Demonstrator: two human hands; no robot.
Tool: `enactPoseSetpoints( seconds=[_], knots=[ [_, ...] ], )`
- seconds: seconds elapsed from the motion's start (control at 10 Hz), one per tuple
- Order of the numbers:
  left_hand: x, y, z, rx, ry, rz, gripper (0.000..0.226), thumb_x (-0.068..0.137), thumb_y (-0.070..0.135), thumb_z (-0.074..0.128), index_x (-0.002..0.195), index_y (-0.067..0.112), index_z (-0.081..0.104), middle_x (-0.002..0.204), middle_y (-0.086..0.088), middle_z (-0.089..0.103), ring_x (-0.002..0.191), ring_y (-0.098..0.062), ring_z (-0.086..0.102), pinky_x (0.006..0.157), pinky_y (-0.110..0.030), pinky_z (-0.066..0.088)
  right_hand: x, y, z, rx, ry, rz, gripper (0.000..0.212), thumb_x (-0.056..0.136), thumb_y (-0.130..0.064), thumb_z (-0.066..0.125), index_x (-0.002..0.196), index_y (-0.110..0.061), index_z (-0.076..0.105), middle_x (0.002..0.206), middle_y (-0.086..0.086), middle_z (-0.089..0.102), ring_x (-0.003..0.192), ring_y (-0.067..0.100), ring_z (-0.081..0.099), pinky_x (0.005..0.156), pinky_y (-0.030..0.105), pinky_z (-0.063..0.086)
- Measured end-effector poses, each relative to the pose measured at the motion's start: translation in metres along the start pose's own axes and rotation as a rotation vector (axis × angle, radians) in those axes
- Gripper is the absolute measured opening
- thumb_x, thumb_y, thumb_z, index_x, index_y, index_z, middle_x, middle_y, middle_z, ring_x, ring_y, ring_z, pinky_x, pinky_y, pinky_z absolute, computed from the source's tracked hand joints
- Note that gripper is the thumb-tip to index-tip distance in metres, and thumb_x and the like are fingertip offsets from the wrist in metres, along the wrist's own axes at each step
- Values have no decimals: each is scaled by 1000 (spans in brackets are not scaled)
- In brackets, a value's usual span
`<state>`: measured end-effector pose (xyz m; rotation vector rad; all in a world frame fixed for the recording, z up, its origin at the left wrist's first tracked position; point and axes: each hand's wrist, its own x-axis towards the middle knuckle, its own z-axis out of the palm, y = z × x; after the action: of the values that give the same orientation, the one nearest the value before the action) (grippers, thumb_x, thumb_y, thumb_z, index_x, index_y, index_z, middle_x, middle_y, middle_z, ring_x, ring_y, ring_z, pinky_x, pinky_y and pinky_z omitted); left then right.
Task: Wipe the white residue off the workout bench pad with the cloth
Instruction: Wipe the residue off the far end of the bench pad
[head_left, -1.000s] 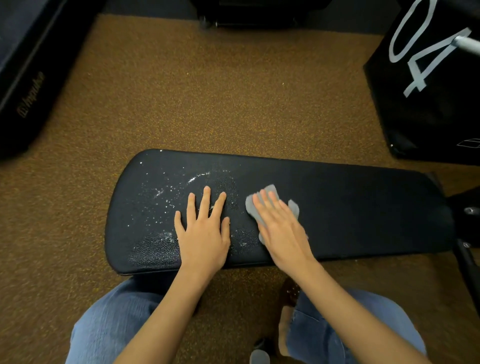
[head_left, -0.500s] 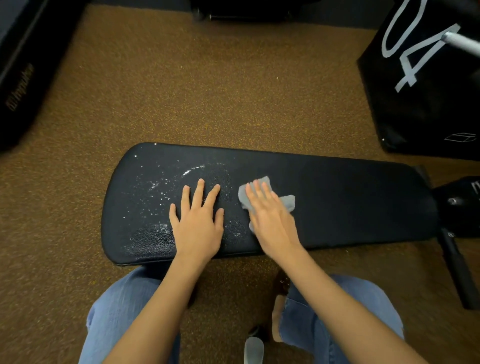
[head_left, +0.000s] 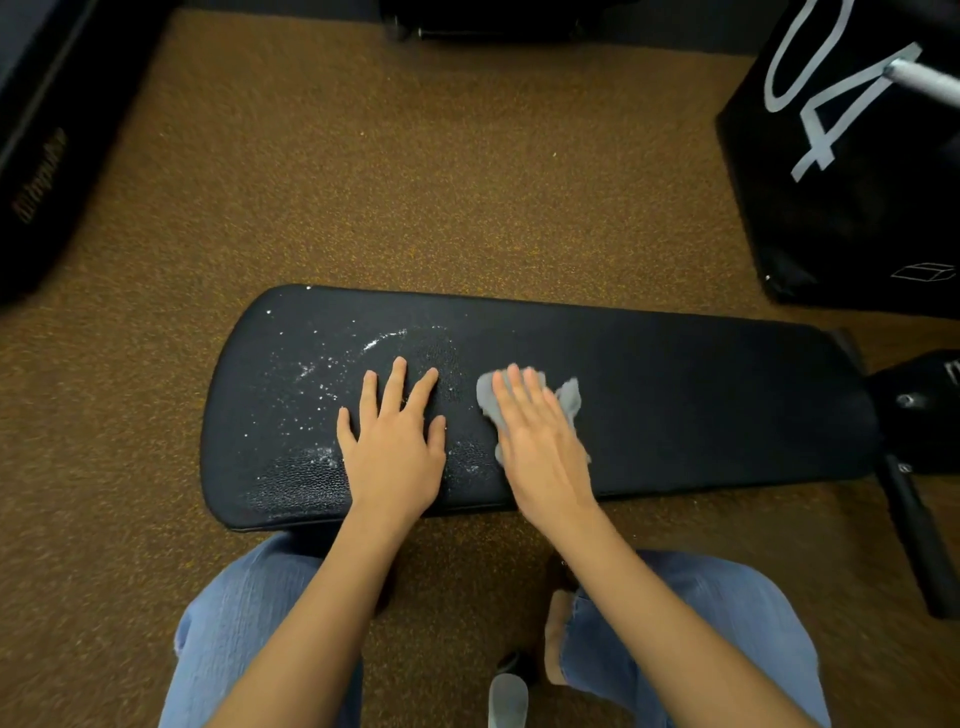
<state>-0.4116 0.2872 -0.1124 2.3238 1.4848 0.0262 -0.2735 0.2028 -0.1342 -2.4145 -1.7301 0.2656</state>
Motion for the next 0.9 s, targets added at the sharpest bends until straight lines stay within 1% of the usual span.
enactPoseSetpoints(
  seconds=[0.1, 0.2, 0.3, 0.4, 0.5, 0.6, 0.7, 0.8, 0.9],
  knots=[
    [1, 0, 2, -1, 9, 3, 53, 101, 42, 40, 151, 41, 23, 164, 7, 9, 151, -22, 2, 118, -52, 10, -31, 6, 9, -9, -11, -37, 80, 77, -10, 72, 147, -1, 36, 153, 18, 36, 142, 32, 34, 115, 40, 18],
    [1, -2, 4, 8, 16, 10, 53, 101, 44, 40, 151, 42, 23, 164, 8, 10, 151, -21, 3, 118, -52, 11, -7, 10, 9, -16, 57, -5, 72, 83, -5, 68, 147, 0, 36, 152, 19, 37, 141, 33, 35, 119, 42, 25],
    [1, -4, 4, 4, 15, 7, 53, 101, 44, 40, 151, 43, 23, 164, 9, 10, 151, -21, 3, 119, -51, 10, 40, 15, 0, 11, 7, 44, 73, 95, -8, 54, 154, -4, 11, 162, 15, 11, 150, 29, 8, 123, 40, 9],
    [1, -3, 3, 4, 12, 6, 53, 101, 44, 40, 151, 43, 22, 164, 10, 9, 151, -20, 2, 119, -52, 10, 58, 15, -8, 3, -17, 75, 79, 96, -12, 54, 155, -7, 2, 163, 12, 1, 151, 26, -3, 121, 36, -1],
    [0, -3, 3, -4, 10, 6, 53, 101, 44, 40, 151, 43, 23, 164, 9, 10, 151, -21, 2, 119, -52, 10, 32, 11, -4, -26, 16, 26, 76, 92, -14, 59, 154, -6, 17, 161, 14, 17, 150, 29, 12, 122, 39, 13],
    [1, -2, 2, -4, 5, 5, 53, 101, 44, 40, 151, 43, 22, 164, 9, 9, 151, -20, 2, 119, -52, 10, 4, 10, -8, -43, -7, -48, 70, 93, -17, 59, 154, -12, 24, 160, 10, 25, 148, 26, 20, 121, 39, 18],
    [1, -2, 2, -6, -3, 2, 54, 101, 44, 40, 151, 43, 22, 164, 10, 8, 151, -20, 1, 119, -52, 10, 14, 18, -30, 124, -19, 17, 62, 98, -16, 50, 154, -25, 25, 161, -1, 22, 147, 21, 23, 115, 42, 28],
    [1, -2, 2, -15, -4, 1, 54, 101, 44, 40, 151, 44, 22, 164, 10, 8, 151, -20, 0, 119, -52, 10, 47, 28, -50, 307, 154, 139, 60, 99, -15, 50, 153, -25, 27, 161, 4, 21, 146, 27, 25, 112, 47, 33],
    [1, 0, 0, -17, 2, 0, 53, 100, 43, 41, 151, 44, 23, 164, 10, 10, 151, -20, 1, 119, -52, 10, 78, 42, -38, 344, 149, 195, 60, 101, -38, 46, 155, -22, 23, 163, 10, 12, 150, 29, 7, 121, 51, 11]
  ],
)
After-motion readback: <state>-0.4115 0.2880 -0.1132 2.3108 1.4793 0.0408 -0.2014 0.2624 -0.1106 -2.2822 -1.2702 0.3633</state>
